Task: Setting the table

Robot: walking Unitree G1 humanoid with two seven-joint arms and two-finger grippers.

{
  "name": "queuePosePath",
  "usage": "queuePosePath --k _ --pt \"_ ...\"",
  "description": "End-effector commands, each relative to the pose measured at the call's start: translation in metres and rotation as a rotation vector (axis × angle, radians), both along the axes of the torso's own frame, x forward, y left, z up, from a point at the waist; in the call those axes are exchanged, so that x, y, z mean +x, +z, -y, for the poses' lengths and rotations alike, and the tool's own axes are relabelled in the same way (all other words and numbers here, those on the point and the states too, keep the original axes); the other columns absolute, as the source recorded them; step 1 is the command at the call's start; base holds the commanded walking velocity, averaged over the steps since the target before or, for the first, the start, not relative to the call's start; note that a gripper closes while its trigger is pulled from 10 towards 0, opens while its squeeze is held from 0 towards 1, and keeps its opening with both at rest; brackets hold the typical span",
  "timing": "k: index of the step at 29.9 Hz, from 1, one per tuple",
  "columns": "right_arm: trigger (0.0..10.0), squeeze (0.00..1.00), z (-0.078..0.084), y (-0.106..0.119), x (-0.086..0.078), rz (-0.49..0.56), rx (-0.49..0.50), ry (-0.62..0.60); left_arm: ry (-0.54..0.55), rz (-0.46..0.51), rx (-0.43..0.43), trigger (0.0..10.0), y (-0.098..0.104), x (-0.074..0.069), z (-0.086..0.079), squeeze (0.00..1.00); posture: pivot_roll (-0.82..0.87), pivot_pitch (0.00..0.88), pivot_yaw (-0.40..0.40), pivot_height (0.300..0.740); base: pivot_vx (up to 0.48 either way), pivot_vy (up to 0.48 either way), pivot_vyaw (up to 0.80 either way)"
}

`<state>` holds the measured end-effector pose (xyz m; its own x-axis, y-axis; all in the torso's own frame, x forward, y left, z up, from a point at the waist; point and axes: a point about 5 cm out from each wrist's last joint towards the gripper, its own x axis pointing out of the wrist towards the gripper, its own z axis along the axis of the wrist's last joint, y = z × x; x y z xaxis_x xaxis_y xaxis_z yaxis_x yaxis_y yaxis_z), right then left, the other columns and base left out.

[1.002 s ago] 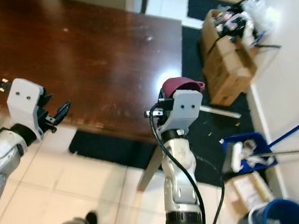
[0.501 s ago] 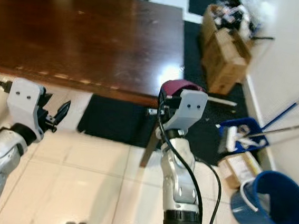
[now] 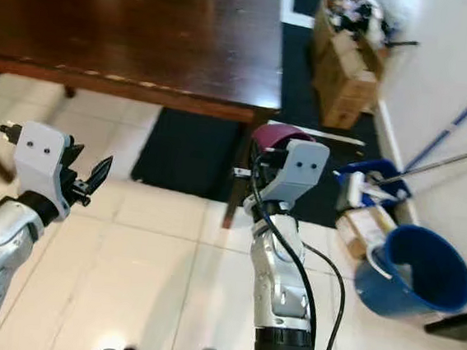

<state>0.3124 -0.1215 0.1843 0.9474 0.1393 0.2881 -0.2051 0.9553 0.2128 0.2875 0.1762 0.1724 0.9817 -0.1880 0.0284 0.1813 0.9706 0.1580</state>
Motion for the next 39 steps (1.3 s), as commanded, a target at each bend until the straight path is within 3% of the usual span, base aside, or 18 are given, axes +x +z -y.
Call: queuePosePath --k 1,7,39 --pt "10.0 0.00 0.0041 -0.0003 -0.0011 -0.004 0.009 -0.012 -0.006 -0.020 0.001 10.0 -0.0046 -0.0009 0.0017 0.00 -0.03 0.050 0.046 0.740 -0.352 0.000 0.00" --pt "10.0 0.00 0.0043 -0.0002 -0.0010 -0.006 0.016 -0.011 -0.007 -0.020 -0.001 10.0 -0.0041 -0.0003 0.0020 0.00 -0.03 0.049 0.047 0.740 -0.305 0.000 0.00" --pt "10.0 0.00 0.0063 -0.0001 -0.0009 -0.006 0.026 -0.003 -0.010 -0.031 -0.005 10.0 -0.0068 -0.0010 0.0048 0.00 -0.04 0.045 0.040 0.740 0.000 0.000 0.00"
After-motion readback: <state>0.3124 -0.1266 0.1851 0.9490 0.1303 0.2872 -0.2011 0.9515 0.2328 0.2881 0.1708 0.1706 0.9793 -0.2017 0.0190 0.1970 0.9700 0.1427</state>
